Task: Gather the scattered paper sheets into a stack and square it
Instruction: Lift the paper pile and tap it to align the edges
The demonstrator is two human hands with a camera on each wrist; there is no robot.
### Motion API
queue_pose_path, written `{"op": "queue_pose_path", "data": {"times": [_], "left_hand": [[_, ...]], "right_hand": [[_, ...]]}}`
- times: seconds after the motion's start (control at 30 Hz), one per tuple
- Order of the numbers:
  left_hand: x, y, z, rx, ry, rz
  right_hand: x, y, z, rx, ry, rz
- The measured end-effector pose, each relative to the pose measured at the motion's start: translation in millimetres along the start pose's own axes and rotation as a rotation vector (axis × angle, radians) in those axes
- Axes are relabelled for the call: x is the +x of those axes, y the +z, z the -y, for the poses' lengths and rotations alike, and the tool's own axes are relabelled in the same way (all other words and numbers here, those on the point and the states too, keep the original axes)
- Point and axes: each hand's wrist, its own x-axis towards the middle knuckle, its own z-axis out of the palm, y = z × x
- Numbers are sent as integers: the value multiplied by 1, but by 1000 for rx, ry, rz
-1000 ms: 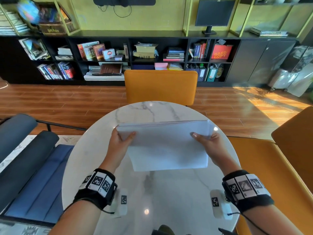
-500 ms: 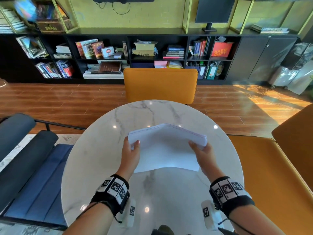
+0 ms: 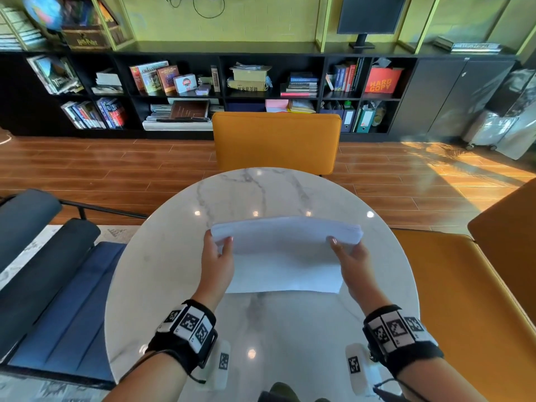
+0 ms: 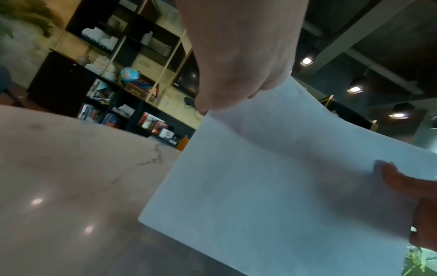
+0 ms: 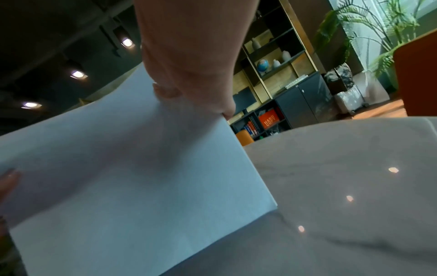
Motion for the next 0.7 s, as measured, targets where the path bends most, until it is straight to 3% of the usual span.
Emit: {"op": "queue_pose_path", "data": {"times": [0.2,0.43,0.6,0.7], "left_hand": [[-2,4,-17,-5,162,-86],[-21,18,15,-20,-36,-3],[-14,16,9,-13,13,-84],[-15,15,20,-18,-55,-50]], "right_hand": [[-2,-1,22,5,-158,-35],[-17,7,-29,-47,34,-36],[-8,0,-27,27,50,-73],[-9,-4,-35,-5,75,-42]]}}
